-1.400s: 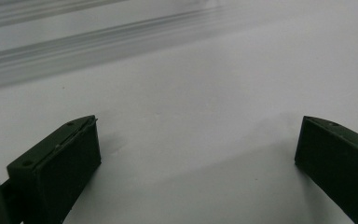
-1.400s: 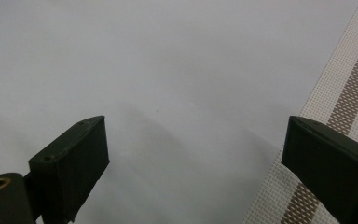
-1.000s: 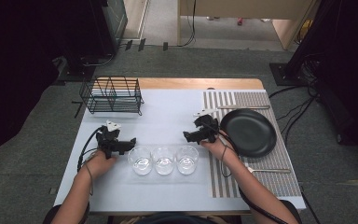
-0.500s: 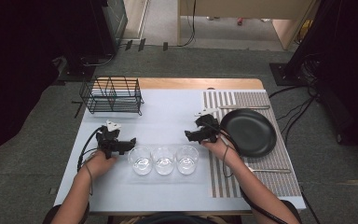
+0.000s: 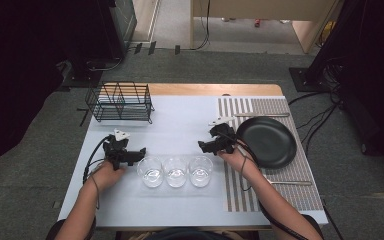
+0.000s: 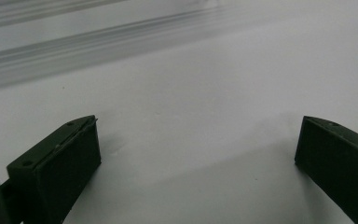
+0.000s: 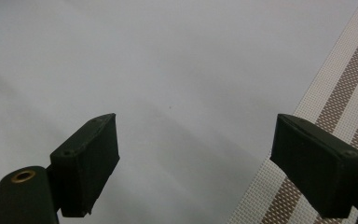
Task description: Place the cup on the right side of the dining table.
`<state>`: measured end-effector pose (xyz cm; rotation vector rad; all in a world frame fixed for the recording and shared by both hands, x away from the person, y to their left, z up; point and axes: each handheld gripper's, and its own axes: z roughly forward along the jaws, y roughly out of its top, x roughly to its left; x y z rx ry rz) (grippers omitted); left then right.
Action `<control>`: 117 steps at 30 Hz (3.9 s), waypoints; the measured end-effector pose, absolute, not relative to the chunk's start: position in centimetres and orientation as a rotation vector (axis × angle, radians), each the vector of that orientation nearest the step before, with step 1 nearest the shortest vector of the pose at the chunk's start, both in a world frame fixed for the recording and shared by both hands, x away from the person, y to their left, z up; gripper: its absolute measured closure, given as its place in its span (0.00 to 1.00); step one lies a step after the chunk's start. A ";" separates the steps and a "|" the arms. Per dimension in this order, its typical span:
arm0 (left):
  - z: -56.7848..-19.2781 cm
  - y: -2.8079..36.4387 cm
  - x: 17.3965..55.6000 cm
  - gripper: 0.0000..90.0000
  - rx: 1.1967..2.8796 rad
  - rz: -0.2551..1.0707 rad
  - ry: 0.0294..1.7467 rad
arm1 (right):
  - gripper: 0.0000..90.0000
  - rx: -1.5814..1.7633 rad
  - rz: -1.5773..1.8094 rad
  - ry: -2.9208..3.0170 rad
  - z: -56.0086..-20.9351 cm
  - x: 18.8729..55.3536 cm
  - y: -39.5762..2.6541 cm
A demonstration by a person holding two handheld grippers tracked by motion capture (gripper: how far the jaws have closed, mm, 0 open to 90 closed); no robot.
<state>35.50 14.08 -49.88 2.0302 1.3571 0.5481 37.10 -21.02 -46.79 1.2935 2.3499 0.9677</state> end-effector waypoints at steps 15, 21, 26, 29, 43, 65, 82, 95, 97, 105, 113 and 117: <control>-49.9 14.1 35.5 0.00 2.030 0.548 1.357 | 0.17 1.230 0.982 2.388 -46.2 36.5 -20.9; -49.9 14.1 35.5 0.00 2.030 0.549 1.357 | 0.18 1.215 1.000 2.388 -45.9 36.4 -20.9; -49.9 14.1 35.5 0.00 2.030 0.548 1.357 | 0.18 1.238 1.033 2.405 -45.7 36.3 -21.0; -49.9 14.1 35.5 0.00 2.029 0.548 1.357 | 0.18 1.229 1.041 2.412 -45.6 36.2 -21.0; -49.9 14.1 35.5 0.00 2.030 0.548 1.357 | 0.19 1.202 1.051 2.411 -45.2 35.9 -21.0; -49.9 14.1 35.5 0.00 2.030 0.548 1.357 | 0.19 1.161 1.076 2.412 -44.4 35.4 -21.1; -49.9 14.1 35.5 0.00 2.030 0.548 1.357 | 0.18 1.121 1.094 2.436 -43.3 34.7 -21.0; -49.9 14.1 35.5 0.00 2.030 0.548 1.357 | 0.17 1.074 1.113 2.459 -42.5 34.2 -20.9; -49.9 14.1 35.5 0.00 2.030 0.548 1.357 | 0.17 1.065 1.117 2.462 -42.3 34.1 -20.8; -49.9 14.1 35.5 0.00 2.029 0.548 1.358 | 0.16 1.015 1.130 2.476 -41.9 33.8 -20.6; -49.9 14.1 35.5 0.00 2.029 0.548 1.358 | 0.09 0.993 1.175 2.499 -41.5 33.6 -20.5; -49.9 14.1 35.5 0.00 2.032 0.547 1.357 | 0.00 0.947 1.184 2.525 -41.4 33.3 -20.2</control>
